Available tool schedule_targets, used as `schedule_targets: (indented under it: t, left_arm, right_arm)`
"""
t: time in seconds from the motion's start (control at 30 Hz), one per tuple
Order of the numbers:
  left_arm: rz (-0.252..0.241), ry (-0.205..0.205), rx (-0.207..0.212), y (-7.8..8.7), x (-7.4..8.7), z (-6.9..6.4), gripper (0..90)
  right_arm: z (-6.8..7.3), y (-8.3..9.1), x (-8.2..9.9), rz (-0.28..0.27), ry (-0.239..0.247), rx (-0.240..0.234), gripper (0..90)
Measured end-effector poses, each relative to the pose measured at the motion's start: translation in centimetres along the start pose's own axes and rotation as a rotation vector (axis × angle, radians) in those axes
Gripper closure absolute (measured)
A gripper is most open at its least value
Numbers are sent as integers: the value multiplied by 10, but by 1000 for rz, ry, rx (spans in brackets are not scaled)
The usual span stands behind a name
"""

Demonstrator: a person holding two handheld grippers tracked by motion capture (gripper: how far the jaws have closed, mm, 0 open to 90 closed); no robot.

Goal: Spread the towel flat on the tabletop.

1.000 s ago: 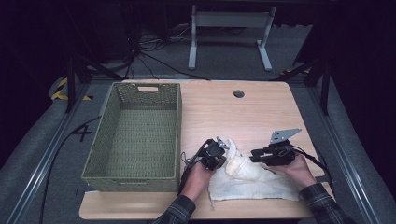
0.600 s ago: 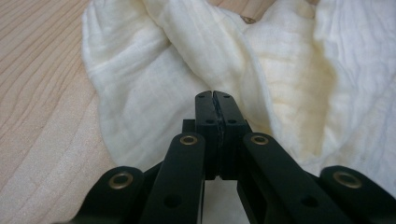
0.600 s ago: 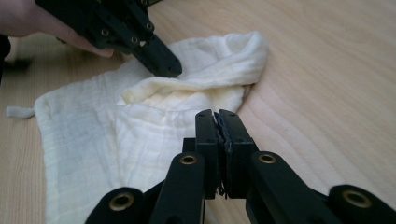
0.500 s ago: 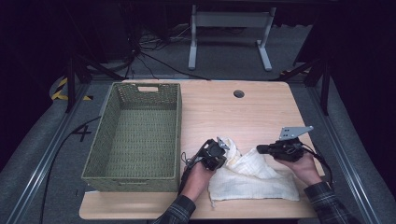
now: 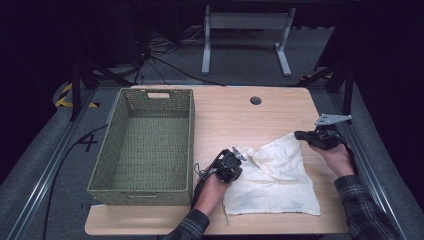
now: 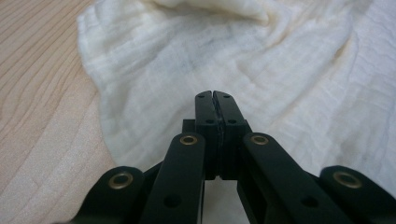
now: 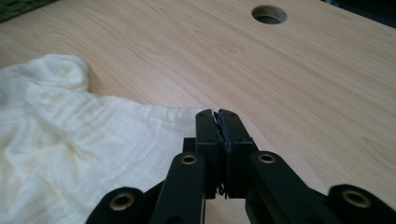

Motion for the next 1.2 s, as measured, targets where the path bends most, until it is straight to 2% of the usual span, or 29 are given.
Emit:
schedule_targets:
  t: [0.03,0.13,0.2,0.27,0.4,0.47,0.5,0.53,0.57,0.63,0.67,0.7,0.73,0.77,0.8,0.87,0.9,1.03,1.13,1.17,1.2]
  left_arm:
    - [0,0,0,0,0,0,898]
    - [0,1,0,0,0,0,897]
    - [14,16,17,1,-2,2,894]
    - [0,34,11,2,-5,4,890]
    - [-31,53,-7,6,-13,8,860]
    - [-51,74,-47,7,-23,14,843]
    - [-55,91,-62,7,-29,19,795]
    - [-55,91,-62,7,-29,19,759]
    - [-67,105,-97,5,-36,26,728]
    - [-68,124,-120,3,-40,35,678]
    - [-68,128,-123,2,-41,38,648]
    - [-73,150,-119,-1,-42,44,628]
    - [-73,150,-119,-1,-42,44,606]
    - [-72,174,-111,-3,-42,48,606]
    - [-64,186,-98,-6,-42,50,614]
    - [-47,194,-81,-12,-41,54,658]
    - [-39,197,-73,-13,-40,55,692]
    - [-28,191,-62,-15,-40,55,871]
    - [-39,187,-55,-12,-40,55,883]
    - [-55,184,-55,-9,-41,53,883]
    - [-96,160,-55,0,-43,47,884]
  right_arm:
    - [0,0,0,0,0,0,877]
    - [-13,-8,8,50,-18,54,877]
    - [-19,-9,15,54,-52,52,828]
    - [-19,-7,19,35,-76,58,760]
    - [-10,-5,24,23,-71,29,738]
    - [-6,-5,25,35,-61,21,741]
    - [0,-6,27,47,-45,2,741]
    - [0,-6,27,47,-45,2,741]
    - [4,-6,28,52,-39,-13,739]
    - [9,-6,31,62,-32,-29,736]
    - [11,-6,33,73,-27,-40,736]
    - [13,-6,35,80,-26,-47,736]
    - [13,-6,35,80,-26,-47,736]
    - [15,-6,37,90,-24,-54,742]
    - [17,-6,42,113,-19,-64,792]
    - [17,-8,45,127,-15,-67,851]
    - [17,-9,46,140,-16,-65,884]
    - [16,-13,48,158,-11,-59,894]
    - [16,-13,48,158,-11,-59,894]
    - [16,-13,48,158,-11,-59,894]
    - [17,-13,48,158,-11,-59,893]
Point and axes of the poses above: each handheld gripper's, and its own axes: y roughly backward along the jaws, x roughly out of its underside, z roughly to its left, the point moved 3 cm from there along -y, roughly forward along the jaws, and after that the axes turned 3 degrees about y, right-handed, at the moved point
